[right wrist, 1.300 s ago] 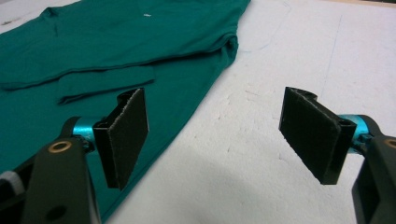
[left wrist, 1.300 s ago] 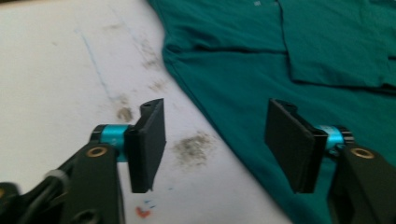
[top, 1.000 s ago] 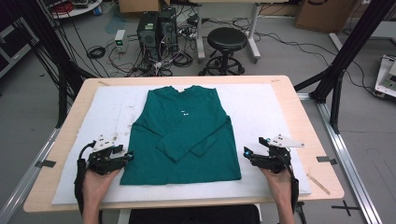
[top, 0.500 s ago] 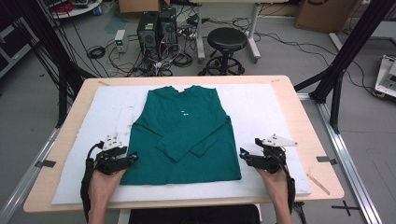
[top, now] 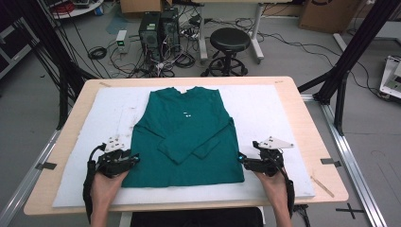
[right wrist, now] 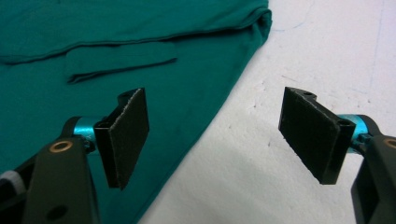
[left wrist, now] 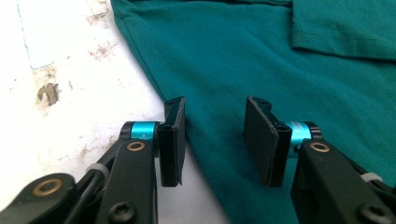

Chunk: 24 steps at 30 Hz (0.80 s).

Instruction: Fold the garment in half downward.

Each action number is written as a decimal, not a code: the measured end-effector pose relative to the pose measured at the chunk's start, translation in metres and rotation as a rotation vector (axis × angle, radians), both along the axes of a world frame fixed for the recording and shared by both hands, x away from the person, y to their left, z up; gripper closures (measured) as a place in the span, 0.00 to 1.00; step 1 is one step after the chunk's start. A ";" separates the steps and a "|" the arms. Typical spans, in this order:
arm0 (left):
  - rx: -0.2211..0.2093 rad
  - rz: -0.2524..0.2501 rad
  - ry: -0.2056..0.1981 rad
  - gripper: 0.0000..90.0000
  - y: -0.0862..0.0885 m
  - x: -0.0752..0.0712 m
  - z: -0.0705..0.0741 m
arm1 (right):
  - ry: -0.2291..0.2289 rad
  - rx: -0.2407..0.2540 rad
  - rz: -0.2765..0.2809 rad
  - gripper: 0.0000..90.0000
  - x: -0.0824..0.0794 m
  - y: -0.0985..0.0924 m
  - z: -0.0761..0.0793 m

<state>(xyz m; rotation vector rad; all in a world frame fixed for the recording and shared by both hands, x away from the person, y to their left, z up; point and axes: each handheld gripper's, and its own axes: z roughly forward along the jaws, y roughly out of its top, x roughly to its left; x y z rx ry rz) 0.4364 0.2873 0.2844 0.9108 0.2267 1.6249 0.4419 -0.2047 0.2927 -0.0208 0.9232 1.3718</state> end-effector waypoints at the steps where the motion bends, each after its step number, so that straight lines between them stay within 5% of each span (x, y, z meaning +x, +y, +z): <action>1: -0.004 -0.003 -0.002 0.67 0.000 0.000 0.000 | 0.004 -0.003 0.001 0.27 0.000 0.001 0.000; 13: 0.039 0.023 -0.035 0.93 -0.005 0.002 -0.002 | 0.002 0.002 0.003 0.27 -0.001 0.000 0.000; 24: 0.035 -0.010 -0.029 0.95 -0.002 0.003 -0.002 | 0.041 -0.026 -0.059 0.44 0.003 0.015 0.008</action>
